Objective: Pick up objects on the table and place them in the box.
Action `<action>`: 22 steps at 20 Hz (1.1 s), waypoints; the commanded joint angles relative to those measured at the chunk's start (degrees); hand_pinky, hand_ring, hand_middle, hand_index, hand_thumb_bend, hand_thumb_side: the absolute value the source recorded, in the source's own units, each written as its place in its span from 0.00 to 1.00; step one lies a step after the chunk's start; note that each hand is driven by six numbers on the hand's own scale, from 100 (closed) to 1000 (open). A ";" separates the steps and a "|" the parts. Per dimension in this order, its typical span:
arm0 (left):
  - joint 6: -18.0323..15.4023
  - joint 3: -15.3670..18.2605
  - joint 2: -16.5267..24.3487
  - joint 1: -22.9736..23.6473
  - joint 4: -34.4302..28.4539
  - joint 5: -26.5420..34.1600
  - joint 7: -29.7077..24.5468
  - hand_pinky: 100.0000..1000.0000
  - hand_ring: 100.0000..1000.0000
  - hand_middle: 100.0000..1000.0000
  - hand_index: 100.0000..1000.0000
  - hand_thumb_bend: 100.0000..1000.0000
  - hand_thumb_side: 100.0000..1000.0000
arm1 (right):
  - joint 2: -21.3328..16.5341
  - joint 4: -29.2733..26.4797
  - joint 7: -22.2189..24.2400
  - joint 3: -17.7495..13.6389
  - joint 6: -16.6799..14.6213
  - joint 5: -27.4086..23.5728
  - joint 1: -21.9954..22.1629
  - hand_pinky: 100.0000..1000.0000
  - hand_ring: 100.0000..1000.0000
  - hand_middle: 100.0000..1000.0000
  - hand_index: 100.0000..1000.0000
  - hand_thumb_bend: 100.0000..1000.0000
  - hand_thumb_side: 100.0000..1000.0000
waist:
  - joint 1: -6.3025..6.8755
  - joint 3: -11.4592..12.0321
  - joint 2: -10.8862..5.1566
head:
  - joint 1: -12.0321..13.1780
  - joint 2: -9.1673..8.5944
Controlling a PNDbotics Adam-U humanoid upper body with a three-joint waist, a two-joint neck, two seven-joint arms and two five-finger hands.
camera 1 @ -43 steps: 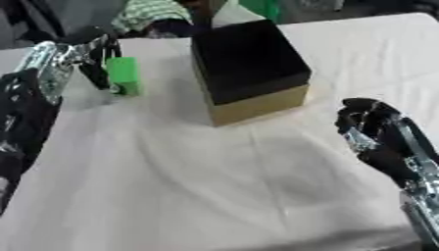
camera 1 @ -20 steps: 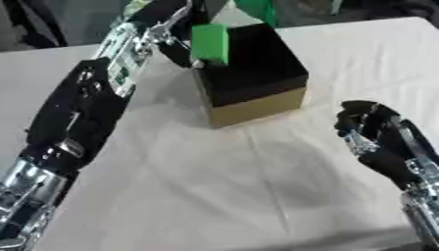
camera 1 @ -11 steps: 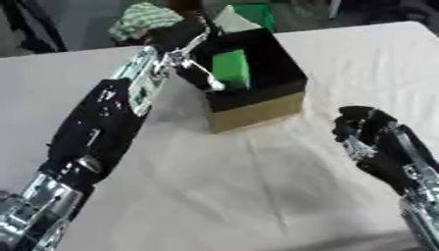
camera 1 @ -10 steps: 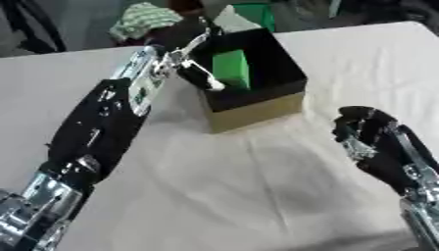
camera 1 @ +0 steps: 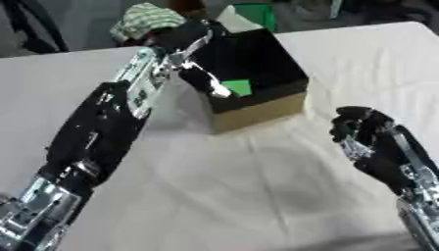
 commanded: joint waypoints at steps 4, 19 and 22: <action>4.62 2.07 8.37 3.96 -16.48 22.58 3.21 0.58 0.55 0.53 0.70 0.81 0.41 | -0.90 -0.72 -0.78 -1.20 -0.19 0.06 -0.29 0.56 0.58 0.58 0.74 0.10 0.28 | -0.41 1.76 -0.96 | -1.18 -0.64; 11.47 12.99 11.58 34.72 -45.05 39.68 13.83 0.55 0.54 0.52 0.69 0.68 0.45 | -0.75 -0.91 -2.23 -2.59 -0.30 0.23 -0.33 0.56 0.58 0.58 0.74 0.10 0.28 | -0.87 6.10 0.14 | -0.94 0.62; 11.10 13.62 8.36 38.92 -45.13 38.70 14.03 0.54 0.54 0.52 0.69 0.66 0.48 | -0.67 -0.89 -2.52 -2.80 -0.32 0.28 -0.30 0.56 0.58 0.58 0.74 0.09 0.28 | -1.05 6.93 0.44 | -0.87 0.94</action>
